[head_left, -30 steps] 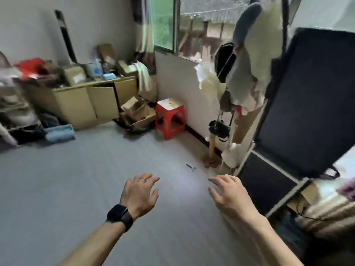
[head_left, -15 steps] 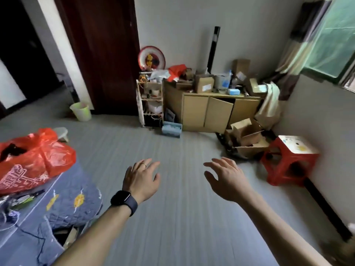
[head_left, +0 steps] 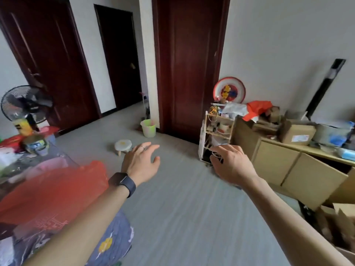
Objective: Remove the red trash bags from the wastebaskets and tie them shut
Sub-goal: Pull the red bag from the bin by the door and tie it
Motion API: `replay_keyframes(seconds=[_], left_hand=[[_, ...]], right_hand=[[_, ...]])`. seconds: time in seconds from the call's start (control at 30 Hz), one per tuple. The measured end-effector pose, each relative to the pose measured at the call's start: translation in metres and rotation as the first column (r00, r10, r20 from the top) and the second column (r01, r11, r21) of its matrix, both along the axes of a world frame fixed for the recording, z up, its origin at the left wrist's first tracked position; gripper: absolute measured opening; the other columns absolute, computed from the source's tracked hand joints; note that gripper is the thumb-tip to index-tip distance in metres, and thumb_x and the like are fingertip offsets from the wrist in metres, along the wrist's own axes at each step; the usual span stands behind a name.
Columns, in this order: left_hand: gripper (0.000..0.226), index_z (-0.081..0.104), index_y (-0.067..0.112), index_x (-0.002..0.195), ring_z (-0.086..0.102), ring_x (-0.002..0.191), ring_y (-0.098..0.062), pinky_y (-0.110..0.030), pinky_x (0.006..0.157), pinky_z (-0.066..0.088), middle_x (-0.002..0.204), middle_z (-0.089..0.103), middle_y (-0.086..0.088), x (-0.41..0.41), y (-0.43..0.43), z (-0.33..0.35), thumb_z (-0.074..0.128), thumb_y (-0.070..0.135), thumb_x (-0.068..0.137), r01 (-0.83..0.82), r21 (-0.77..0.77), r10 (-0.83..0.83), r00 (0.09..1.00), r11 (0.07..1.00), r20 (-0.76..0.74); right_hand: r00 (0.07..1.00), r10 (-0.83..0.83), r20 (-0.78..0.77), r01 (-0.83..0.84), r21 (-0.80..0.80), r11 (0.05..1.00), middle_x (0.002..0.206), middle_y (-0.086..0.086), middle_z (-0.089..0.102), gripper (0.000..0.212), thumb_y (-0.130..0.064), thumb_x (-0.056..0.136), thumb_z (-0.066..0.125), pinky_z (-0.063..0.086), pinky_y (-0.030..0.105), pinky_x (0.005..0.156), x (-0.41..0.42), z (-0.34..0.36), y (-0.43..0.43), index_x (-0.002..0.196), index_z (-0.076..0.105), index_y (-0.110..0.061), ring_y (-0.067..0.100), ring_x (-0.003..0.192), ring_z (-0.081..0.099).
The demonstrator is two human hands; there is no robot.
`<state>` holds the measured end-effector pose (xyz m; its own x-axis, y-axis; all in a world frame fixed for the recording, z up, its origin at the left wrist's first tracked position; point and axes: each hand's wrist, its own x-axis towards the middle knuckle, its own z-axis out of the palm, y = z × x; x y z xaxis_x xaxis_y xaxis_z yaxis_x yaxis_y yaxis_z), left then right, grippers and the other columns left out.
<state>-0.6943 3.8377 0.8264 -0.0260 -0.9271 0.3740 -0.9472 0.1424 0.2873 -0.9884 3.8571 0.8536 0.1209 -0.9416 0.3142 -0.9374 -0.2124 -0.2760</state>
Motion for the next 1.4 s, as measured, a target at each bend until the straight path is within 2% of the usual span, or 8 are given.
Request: replay_keyframes(seconds=[0.23,0.4,0.67,0.8,1.03,1.2,1.3,1.4], left_hand=[[0.040,0.056,0.037,0.131,0.049,0.127,-0.022,-0.034,0.102,0.039,0.143,0.051,0.007,0.056,-0.153,0.021,0.055,0.040,0.091,-0.161,-0.025,0.162,0.986,0.987,0.028],[0.040,0.055,0.037,0.132,0.048,0.127,-0.021,-0.034,0.103,0.038,0.143,0.050,0.009,0.091,-0.300,0.018,0.052,0.039,0.093,-0.168,-0.035,0.168,0.986,0.985,-0.003],[0.042,0.053,0.036,0.135,0.044,0.132,-0.019,-0.033,0.108,0.036,0.146,0.049,0.007,0.159,-0.499,0.011,0.051,0.041,0.094,-0.236,0.023,0.236,0.972,0.972,-0.001],[0.046,0.055,0.035,0.133,0.048,0.129,-0.019,-0.034,0.104,0.040,0.142,0.053,0.007,0.202,-0.582,-0.007,0.043,0.046,0.090,-0.292,0.030,0.292,0.956,0.956,0.017],[0.049,0.056,0.034,0.132,0.053,0.126,-0.022,-0.038,0.102,0.045,0.140,0.056,0.006,0.309,-0.715,-0.029,0.042,0.048,0.086,-0.489,0.076,0.490,0.872,0.869,0.013],[0.049,0.057,0.033,0.130,0.057,0.117,-0.025,-0.042,0.092,0.051,0.134,0.059,0.006,0.392,-0.763,-0.032,0.039,0.049,0.086,-0.611,0.097,0.615,0.789,0.785,-0.004],[0.043,0.056,0.033,0.130,0.056,0.118,-0.025,-0.041,0.094,0.050,0.134,0.059,0.004,0.446,-0.790,-0.040,0.044,0.045,0.090,-0.648,0.092,0.652,0.758,0.756,-0.010],[0.040,0.055,0.034,0.129,0.055,0.118,-0.025,-0.044,0.096,0.049,0.133,0.060,0.003,0.513,-0.823,-0.057,0.047,0.043,0.091,-0.671,0.098,0.675,0.738,0.735,-0.010]], right_hand=[[0.992,0.120,0.042,-0.117,-0.059,0.991,0.134,-0.009,0.061,0.036,-0.039,0.097,0.044,0.045,0.043,0.102,0.048,0.012,-0.198,0.129,0.060,-0.037,0.027,0.125,0.048],[0.975,0.177,0.133,-0.164,-0.106,0.981,0.127,-0.013,0.065,0.036,-0.044,0.094,0.044,0.049,0.041,0.097,0.091,0.003,-0.362,0.122,0.065,-0.037,0.025,0.121,0.052],[0.951,0.267,0.153,-0.254,-0.102,0.962,0.130,-0.012,0.064,0.033,-0.036,0.096,0.053,0.047,0.041,0.101,0.152,0.003,-0.579,0.127,0.063,-0.035,0.024,0.126,0.048],[0.929,0.322,0.183,-0.305,-0.114,0.945,0.127,-0.012,0.065,0.031,-0.037,0.095,0.055,0.048,0.039,0.099,0.194,-0.015,-0.684,0.124,0.065,-0.034,0.025,0.122,0.051],[0.837,0.477,0.270,-0.465,-0.110,0.878,0.121,-0.006,0.070,0.027,-0.035,0.092,0.060,0.050,0.043,0.096,0.314,-0.045,-0.882,0.117,0.070,-0.030,0.031,0.108,0.060],[0.744,0.625,0.236,-0.632,-0.057,0.773,0.121,-0.010,0.069,0.038,-0.048,0.090,0.046,0.051,0.041,0.096,0.433,-0.042,-0.981,0.116,0.068,-0.033,0.028,0.115,0.060],[0.700,0.683,0.208,-0.698,-0.006,0.716,0.125,-0.014,0.066,0.047,-0.056,0.088,0.036,0.048,0.041,0.099,0.504,-0.045,-1.022,0.120,0.064,-0.037,0.023,0.119,0.058],[0.665,0.723,0.190,-0.739,0.022,0.674,0.129,-0.013,0.063,0.047,-0.055,0.089,0.036,0.047,0.042,0.102,0.575,-0.057,-1.063,0.124,0.063,-0.038,0.021,0.124,0.053]])
